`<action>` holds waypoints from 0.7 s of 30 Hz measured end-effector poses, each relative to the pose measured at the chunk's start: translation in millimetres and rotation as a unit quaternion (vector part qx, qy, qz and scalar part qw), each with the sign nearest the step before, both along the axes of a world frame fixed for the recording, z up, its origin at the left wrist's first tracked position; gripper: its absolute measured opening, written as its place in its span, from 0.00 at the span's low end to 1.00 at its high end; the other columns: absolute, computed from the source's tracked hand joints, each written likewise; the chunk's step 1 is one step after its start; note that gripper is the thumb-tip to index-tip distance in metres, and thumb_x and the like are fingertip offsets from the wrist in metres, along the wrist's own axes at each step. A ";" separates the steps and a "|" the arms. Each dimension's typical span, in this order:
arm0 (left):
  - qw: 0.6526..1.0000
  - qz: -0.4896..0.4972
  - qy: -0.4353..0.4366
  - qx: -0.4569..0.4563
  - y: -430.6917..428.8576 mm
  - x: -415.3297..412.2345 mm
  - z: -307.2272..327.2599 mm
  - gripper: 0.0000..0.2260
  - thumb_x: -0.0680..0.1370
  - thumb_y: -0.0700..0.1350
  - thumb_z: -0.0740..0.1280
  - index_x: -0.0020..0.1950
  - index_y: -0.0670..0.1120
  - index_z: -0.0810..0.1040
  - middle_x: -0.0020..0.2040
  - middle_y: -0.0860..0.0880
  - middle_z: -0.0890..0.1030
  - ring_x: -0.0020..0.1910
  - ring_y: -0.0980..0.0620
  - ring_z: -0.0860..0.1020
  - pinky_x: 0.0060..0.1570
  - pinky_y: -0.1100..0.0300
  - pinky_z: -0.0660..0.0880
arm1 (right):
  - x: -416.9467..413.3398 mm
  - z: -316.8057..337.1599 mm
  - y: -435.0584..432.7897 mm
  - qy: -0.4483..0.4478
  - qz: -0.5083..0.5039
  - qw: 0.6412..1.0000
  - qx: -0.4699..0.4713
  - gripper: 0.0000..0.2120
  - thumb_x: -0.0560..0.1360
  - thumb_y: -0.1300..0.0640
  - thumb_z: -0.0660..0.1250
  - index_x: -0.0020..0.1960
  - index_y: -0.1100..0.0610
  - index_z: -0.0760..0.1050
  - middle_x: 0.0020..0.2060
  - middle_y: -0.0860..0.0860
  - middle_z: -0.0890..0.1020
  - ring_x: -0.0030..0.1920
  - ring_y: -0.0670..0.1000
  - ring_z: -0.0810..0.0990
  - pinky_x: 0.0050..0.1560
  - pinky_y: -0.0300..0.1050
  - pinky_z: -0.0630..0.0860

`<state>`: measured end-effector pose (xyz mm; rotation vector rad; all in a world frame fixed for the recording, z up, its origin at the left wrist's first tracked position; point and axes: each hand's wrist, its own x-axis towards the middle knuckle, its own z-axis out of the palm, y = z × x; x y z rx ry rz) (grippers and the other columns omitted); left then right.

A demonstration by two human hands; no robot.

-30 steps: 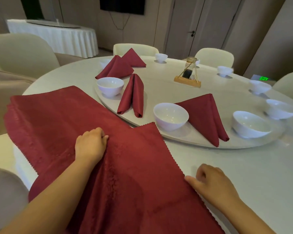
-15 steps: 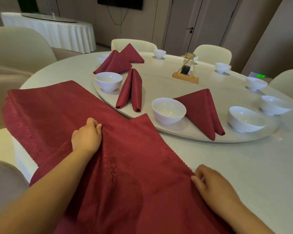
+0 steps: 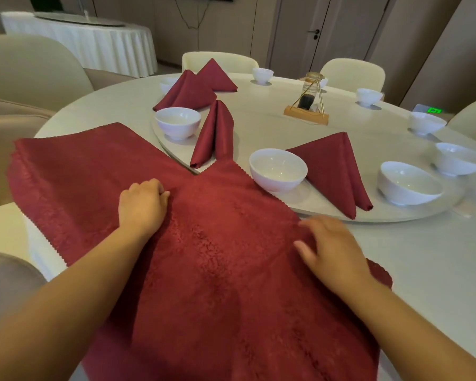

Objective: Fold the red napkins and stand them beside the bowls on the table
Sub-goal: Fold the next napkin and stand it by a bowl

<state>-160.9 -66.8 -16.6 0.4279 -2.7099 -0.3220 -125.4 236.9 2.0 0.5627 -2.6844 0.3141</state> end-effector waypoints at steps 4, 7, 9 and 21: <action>0.996 -0.049 0.069 0.003 3.7 7.2 4.2 0.10 0.76 0.42 0.66 0.52 0.37 0.78 0.52 0.37 0.78 0.53 0.36 0.74 0.54 0.47 0.64 | 45.5 -6.7 -15.9 -0.185 0.143 0.972 0.037 0.40 0.66 0.27 0.48 0.69 0.49 0.65 0.71 0.44 0.58 0.71 0.44 0.53 0.67 0.34 0.42; 0.982 -0.167 0.078 0.043 6.7 40.9 10.0 0.14 0.74 0.46 0.62 0.53 0.39 0.80 0.51 0.42 0.80 0.52 0.39 0.77 0.55 0.51 0.68 | 55.5 -20.3 -10.8 -0.238 0.120 0.961 0.073 0.54 0.53 0.22 0.26 0.74 0.43 0.49 0.66 0.35 0.39 0.67 0.36 0.34 0.59 0.27 0.26; 0.950 -0.276 0.053 0.137 11.4 80.8 13.2 0.17 0.72 0.53 0.56 0.51 0.48 0.81 0.48 0.62 0.80 0.53 0.53 0.78 0.57 0.67 0.66 | 52.9 -27.4 -9.0 -0.223 0.108 0.966 0.080 0.57 0.51 0.23 0.20 0.74 0.43 0.48 0.66 0.35 0.38 0.68 0.36 0.33 0.59 0.28 0.25; 0.924 -0.378 0.025 0.039 63.6 187.0 -38.5 0.25 0.73 0.71 0.52 0.60 0.58 0.70 0.60 0.55 0.77 0.63 0.59 0.68 0.66 0.64 0.53 | 31.8 -18.0 -9.4 -0.218 0.110 0.969 0.045 0.42 0.64 0.29 0.42 0.73 0.47 0.57 0.74 0.45 0.54 0.74 0.44 0.49 0.67 0.34 0.40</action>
